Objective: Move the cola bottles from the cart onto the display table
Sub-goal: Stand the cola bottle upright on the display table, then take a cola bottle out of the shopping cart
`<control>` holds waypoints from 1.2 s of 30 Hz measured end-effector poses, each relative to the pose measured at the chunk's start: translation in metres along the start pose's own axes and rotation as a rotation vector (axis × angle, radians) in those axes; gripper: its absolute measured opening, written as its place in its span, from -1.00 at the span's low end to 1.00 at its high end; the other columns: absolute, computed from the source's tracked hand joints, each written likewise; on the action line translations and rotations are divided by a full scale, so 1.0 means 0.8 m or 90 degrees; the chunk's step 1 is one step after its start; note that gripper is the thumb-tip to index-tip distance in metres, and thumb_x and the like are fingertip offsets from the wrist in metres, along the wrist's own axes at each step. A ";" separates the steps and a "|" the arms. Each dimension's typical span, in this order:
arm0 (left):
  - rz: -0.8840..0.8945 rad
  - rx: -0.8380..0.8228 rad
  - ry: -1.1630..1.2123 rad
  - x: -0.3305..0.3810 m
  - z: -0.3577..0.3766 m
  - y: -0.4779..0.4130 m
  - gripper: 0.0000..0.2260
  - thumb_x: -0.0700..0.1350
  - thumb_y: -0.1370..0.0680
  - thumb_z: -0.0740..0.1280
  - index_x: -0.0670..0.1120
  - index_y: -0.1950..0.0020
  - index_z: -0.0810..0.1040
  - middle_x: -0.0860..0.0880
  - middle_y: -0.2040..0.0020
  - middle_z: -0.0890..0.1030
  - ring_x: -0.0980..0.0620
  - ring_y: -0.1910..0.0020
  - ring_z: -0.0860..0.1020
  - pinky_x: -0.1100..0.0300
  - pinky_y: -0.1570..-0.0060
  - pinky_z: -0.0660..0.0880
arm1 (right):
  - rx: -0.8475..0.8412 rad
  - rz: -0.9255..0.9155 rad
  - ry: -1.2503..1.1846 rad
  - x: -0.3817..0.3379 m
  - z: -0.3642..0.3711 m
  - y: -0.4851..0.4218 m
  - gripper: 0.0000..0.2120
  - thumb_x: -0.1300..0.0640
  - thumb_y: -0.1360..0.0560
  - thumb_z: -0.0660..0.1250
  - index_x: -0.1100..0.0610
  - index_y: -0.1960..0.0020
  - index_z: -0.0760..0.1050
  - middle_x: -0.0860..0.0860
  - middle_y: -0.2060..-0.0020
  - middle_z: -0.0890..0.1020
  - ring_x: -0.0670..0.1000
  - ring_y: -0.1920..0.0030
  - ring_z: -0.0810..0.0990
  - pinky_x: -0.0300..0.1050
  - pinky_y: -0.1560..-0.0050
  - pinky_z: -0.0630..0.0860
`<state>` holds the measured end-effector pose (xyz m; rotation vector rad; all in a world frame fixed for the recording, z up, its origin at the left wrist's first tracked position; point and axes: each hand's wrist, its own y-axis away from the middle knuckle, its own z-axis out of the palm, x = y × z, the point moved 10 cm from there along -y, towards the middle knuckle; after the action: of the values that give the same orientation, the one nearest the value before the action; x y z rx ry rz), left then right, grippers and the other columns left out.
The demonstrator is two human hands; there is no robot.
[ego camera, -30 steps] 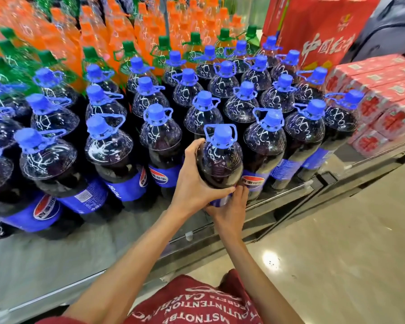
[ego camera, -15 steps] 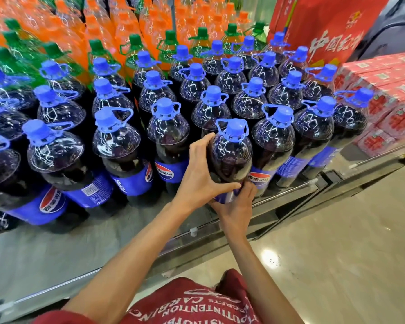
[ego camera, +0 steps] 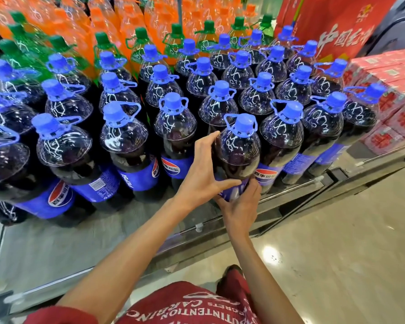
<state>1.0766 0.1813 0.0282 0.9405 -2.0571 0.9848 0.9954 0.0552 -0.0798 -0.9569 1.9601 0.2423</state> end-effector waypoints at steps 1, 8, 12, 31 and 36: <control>-0.002 0.003 0.002 0.000 0.000 0.000 0.03 -0.07 -0.29 0.69 -0.19 -0.57 0.14 -0.09 -0.45 0.25 0.11 -0.47 0.26 0.36 -0.47 0.20 | -0.001 -0.001 0.002 0.000 0.000 0.000 -0.04 -0.06 -0.22 0.67 0.23 -0.45 0.29 0.14 -0.34 0.43 0.17 -0.33 0.44 0.06 -0.11 0.53; -0.022 -0.005 0.022 -0.005 -0.002 0.000 0.01 -0.08 -0.27 0.70 -0.14 -0.55 0.17 -0.05 -0.44 0.27 0.18 -0.42 0.28 0.43 -0.43 0.20 | -0.037 0.006 -0.019 -0.002 0.001 0.000 -0.05 -0.09 -0.23 0.66 0.19 -0.46 0.29 0.08 -0.30 0.43 0.09 -0.31 0.42 -0.01 -0.12 0.50; 0.001 -0.027 0.023 -0.007 -0.006 0.002 -0.04 -0.05 -0.30 0.68 -0.15 -0.55 0.20 -0.03 -0.44 0.30 0.15 -0.43 0.31 0.36 -0.44 0.23 | -0.087 -0.007 0.003 0.001 -0.001 -0.003 -0.03 -0.15 -0.27 0.64 0.17 -0.49 0.25 0.06 -0.32 0.42 0.08 -0.35 0.40 0.00 -0.22 0.49; 0.086 -0.465 -0.575 0.007 0.118 0.101 -0.52 0.17 -0.60 0.26 0.00 -0.46 0.33 -0.09 -0.35 0.43 -0.20 -0.35 0.40 -0.10 -0.23 0.41 | -0.398 0.143 0.381 0.104 -0.123 0.034 -0.29 -0.22 -0.48 0.41 0.13 -0.46 0.30 0.16 -0.32 0.44 0.24 -0.33 0.44 0.15 -0.27 0.48; 0.197 -0.551 -0.644 0.065 0.183 0.131 -0.53 0.17 -0.61 0.25 -0.02 -0.45 0.35 -0.13 -0.38 0.45 -0.21 -0.37 0.39 -0.16 -0.33 0.33 | -0.356 0.234 0.410 0.132 -0.238 0.113 -0.33 -0.16 -0.56 0.37 0.11 -0.54 0.26 0.19 -0.40 0.41 0.24 -0.38 0.41 0.07 -0.30 0.45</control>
<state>0.9274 0.0915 -0.0410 0.6687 -3.0786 -0.4570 0.7779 -0.0365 -0.0748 -1.1023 2.7428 0.8058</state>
